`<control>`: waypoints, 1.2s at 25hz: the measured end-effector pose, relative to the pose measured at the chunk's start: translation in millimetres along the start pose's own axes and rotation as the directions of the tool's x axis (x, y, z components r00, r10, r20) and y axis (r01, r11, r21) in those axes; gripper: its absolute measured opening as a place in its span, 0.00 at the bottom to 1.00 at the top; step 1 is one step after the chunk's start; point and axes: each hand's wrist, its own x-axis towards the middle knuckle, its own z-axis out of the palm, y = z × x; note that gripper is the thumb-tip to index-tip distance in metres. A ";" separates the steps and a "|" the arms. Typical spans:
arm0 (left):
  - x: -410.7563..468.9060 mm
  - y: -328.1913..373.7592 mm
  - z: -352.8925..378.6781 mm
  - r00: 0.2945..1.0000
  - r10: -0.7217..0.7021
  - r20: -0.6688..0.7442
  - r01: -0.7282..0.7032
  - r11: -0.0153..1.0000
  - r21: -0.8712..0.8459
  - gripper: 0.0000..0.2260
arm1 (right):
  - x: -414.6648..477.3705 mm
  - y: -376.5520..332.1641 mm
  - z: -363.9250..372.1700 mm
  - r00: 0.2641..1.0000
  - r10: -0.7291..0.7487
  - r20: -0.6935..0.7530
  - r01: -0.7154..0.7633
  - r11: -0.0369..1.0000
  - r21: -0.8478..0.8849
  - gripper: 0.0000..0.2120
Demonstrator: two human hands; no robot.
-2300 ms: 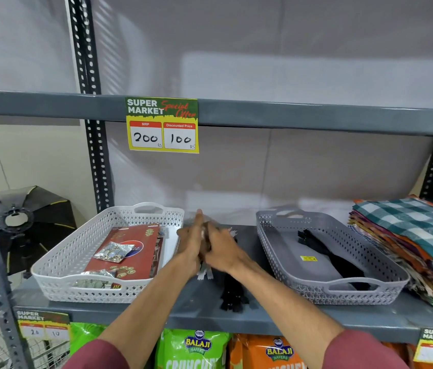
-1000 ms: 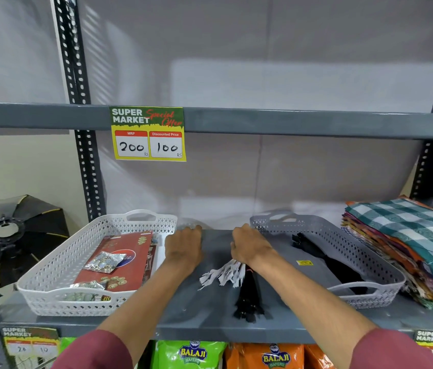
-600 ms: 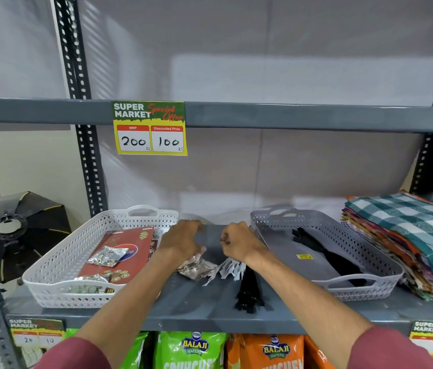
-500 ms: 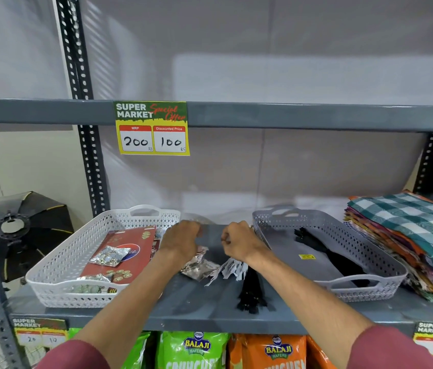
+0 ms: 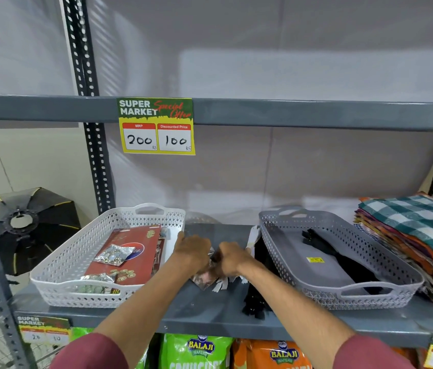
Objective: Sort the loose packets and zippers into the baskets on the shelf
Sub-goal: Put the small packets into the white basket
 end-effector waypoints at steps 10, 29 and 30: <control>-11.2 -19.9 -18.2 0.985 -0.021 -0.169 -0.033 0.949 -0.313 0.14 | 5.3 5.8 -22.2 0.992 0.100 -0.071 -0.058 0.892 0.449 0.01; 15.7 -189.5 -3.8 0.867 -0.497 -0.046 0.155 0.356 -0.921 0.05 | 64.3 -90.2 -17.5 0.995 0.023 -0.101 0.067 0.599 0.798 0.10; 18.5 -196.1 -0.6 0.872 -0.490 -0.013 0.195 0.370 -0.908 0.06 | 72.2 -94.9 -13.1 0.996 0.024 -0.086 0.054 0.607 0.793 0.11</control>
